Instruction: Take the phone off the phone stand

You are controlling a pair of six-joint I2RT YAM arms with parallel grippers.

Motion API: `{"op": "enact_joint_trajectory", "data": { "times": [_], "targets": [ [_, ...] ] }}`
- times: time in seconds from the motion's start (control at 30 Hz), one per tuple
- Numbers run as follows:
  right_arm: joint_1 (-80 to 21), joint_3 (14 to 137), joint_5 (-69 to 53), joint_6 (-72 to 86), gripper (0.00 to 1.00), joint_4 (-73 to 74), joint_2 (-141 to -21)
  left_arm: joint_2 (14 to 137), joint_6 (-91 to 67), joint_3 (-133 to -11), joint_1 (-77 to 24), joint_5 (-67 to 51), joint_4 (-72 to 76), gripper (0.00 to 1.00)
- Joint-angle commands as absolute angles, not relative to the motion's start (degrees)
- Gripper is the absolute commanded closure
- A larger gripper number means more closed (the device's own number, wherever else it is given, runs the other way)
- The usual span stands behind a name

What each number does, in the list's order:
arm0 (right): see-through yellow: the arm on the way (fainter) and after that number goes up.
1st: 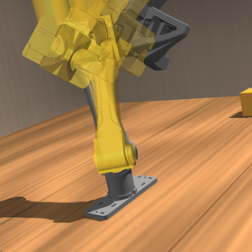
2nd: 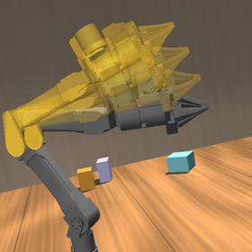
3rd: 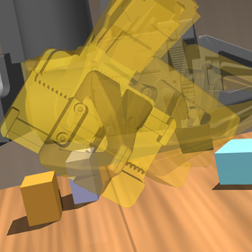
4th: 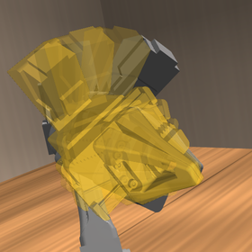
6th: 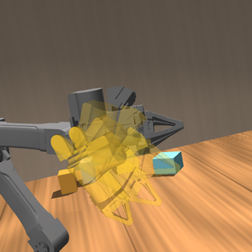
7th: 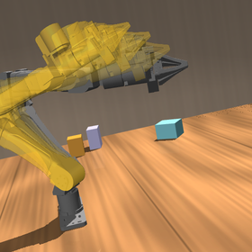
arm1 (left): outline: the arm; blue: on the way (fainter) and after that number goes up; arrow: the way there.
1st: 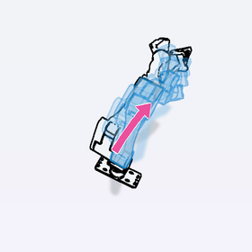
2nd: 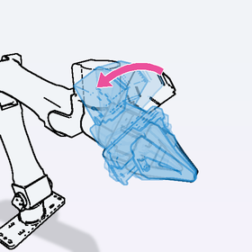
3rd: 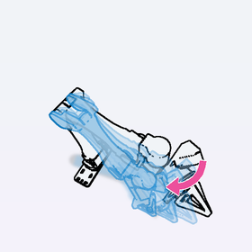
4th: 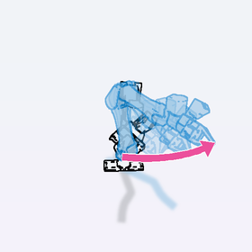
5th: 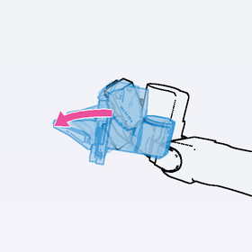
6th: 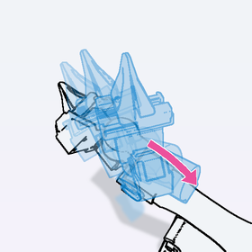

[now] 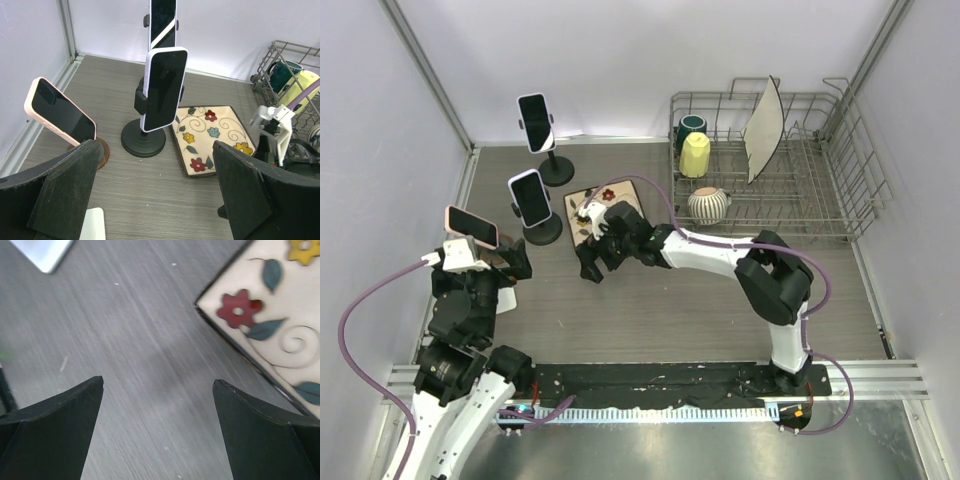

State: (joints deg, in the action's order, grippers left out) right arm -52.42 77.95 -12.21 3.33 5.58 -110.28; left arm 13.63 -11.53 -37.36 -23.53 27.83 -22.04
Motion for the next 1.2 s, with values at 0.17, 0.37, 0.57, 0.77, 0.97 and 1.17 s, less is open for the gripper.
{"op": "enact_joint_trajectory", "data": {
  "times": [0.17, 0.37, 0.57, 0.77, 0.97, 1.17],
  "targets": [
    [-54.2, 82.0, -26.2, 14.2, 0.04, -8.6, -120.0, 12.0, -11.5, -37.7, -23.2, 27.6, -19.4, 0.0],
    [-54.5, 84.5, -25.1, 16.6, 0.04, -12.5, -125.5, 11.8, -11.5, -37.8, -23.2, 27.6, -19.3, 0.0],
    [-52.8, 83.5, -17.0, 18.1, 0.04, -16.8, -127.4, 11.7, -11.6, -37.7, -23.1, 27.4, -19.3, 0.0],
    [-47.3, 81.2, -6.9, 21.7, 0.03, -21.6, -127.9, 11.7, -11.6, -37.7, -23.1, 27.3, -19.3, 0.0],
    [-41.4, 84.2, 2.8, 20.8, 0.04, -21.3, -130.0, 12.0, -11.5, -37.6, -23.1, 27.3, -19.2, 0.0],
    [-37.0, 93.0, 6.7, 18.8, 0.04, -15.0, -132.4, 12.3, -11.5, -37.6, -23.0, 27.3, -19.2, 0.0]
  ]
}}
